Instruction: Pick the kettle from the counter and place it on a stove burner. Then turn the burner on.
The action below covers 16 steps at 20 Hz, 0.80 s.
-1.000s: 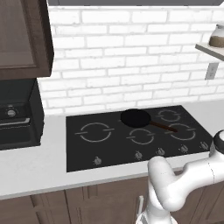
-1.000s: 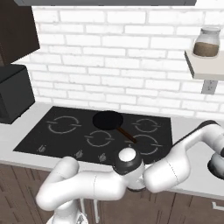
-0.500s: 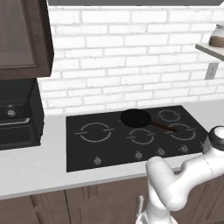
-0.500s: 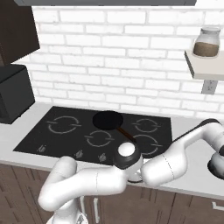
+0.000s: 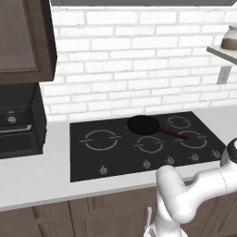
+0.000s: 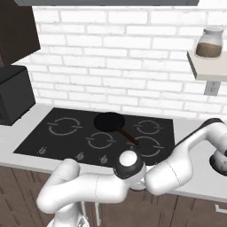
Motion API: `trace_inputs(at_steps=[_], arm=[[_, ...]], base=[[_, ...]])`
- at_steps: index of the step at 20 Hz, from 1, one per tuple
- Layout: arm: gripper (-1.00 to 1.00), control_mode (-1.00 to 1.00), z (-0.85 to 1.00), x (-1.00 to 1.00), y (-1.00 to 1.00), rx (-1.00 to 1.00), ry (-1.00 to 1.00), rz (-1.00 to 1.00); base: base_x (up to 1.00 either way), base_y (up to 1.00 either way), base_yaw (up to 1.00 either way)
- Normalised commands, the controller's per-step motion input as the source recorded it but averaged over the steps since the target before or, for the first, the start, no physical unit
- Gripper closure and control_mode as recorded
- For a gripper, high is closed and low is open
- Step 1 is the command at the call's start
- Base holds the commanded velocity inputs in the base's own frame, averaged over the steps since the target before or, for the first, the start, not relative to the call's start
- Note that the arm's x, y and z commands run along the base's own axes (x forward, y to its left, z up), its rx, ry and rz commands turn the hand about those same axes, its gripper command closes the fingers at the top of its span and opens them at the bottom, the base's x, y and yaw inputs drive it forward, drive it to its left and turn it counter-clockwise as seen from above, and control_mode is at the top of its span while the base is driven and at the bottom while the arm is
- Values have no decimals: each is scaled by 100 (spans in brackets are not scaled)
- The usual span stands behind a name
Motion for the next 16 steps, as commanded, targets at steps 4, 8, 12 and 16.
trace_inputs(at_steps=[4, 8, 12, 16], arm=[[100, -100, 57, -26, 57, -3, -22, 20], [100, -100, 65, -49, 62, -4, -16, 18], [100, -100, 47, -59, 96, -12, -14, 9], [100, -100, 31, -61, 100, -18, -14, 0]], base=[[0, 0, 0], [0, 0, 0], [0, 0, 0], [0, 0, 0]])
